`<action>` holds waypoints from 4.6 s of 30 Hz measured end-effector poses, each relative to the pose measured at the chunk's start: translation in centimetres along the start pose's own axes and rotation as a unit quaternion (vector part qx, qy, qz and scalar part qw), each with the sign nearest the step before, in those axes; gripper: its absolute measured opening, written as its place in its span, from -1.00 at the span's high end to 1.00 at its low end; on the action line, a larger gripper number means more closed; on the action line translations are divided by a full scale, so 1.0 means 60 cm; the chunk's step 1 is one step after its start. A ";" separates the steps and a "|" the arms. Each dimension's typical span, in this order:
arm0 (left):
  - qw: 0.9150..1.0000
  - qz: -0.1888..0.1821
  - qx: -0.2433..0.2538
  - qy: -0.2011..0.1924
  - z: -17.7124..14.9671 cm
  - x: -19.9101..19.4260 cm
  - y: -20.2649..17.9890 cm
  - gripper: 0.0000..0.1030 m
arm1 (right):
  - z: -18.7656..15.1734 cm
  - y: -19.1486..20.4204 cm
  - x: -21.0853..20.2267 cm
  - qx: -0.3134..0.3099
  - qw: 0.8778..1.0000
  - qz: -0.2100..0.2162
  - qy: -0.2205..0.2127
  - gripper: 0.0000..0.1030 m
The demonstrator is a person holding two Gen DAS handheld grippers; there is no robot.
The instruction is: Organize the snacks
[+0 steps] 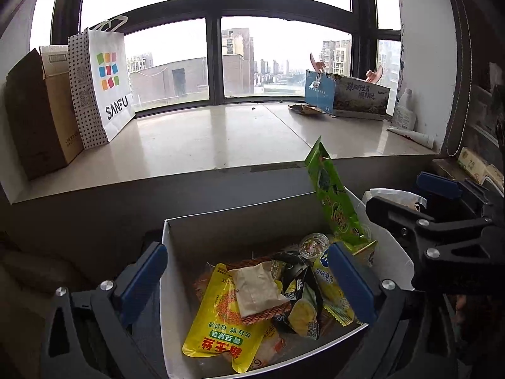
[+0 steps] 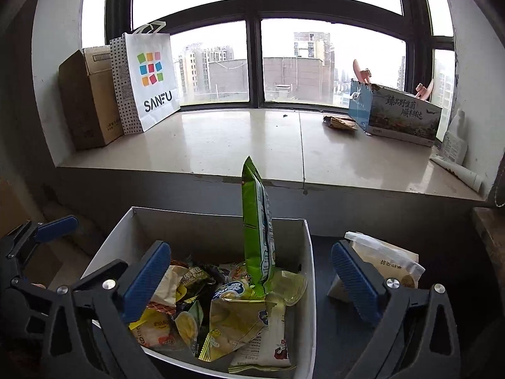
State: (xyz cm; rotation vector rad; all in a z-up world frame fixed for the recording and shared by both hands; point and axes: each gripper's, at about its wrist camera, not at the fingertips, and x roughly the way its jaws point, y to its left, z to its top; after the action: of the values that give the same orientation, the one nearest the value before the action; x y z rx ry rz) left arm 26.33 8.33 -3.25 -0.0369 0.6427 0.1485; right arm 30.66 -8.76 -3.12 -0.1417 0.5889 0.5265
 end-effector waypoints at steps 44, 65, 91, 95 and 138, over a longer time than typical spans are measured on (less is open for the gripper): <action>0.997 -0.064 -0.029 -0.028 -0.201 -0.398 -0.048 -1.00 | -0.247 0.037 -0.402 0.020 0.998 0.025 -0.059 -1.00; 0.997 -0.068 -0.026 -0.021 -0.205 -0.393 -0.051 -1.00 | -0.246 0.033 -0.406 0.024 0.997 0.023 -0.063 -1.00; 0.997 -0.065 -0.030 -0.019 -0.207 -0.393 -0.048 -1.00 | -0.249 0.038 -0.405 0.016 0.998 0.025 -0.057 -1.00; 0.997 -0.065 -0.030 -0.020 -0.207 -0.393 -0.047 -1.00 | -0.249 0.037 -0.406 0.017 0.998 0.024 -0.059 -1.00; 0.997 -0.066 -0.029 -0.013 -0.214 -0.386 -0.054 -1.00 | -0.252 0.040 -0.400 0.010 0.998 0.027 -0.050 -1.00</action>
State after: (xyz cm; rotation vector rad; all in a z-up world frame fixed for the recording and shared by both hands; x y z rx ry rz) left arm 0.87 1.14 0.33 -0.1333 0.6082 0.0398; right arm 5.07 -21.20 -2.01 -0.0793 0.5007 0.5761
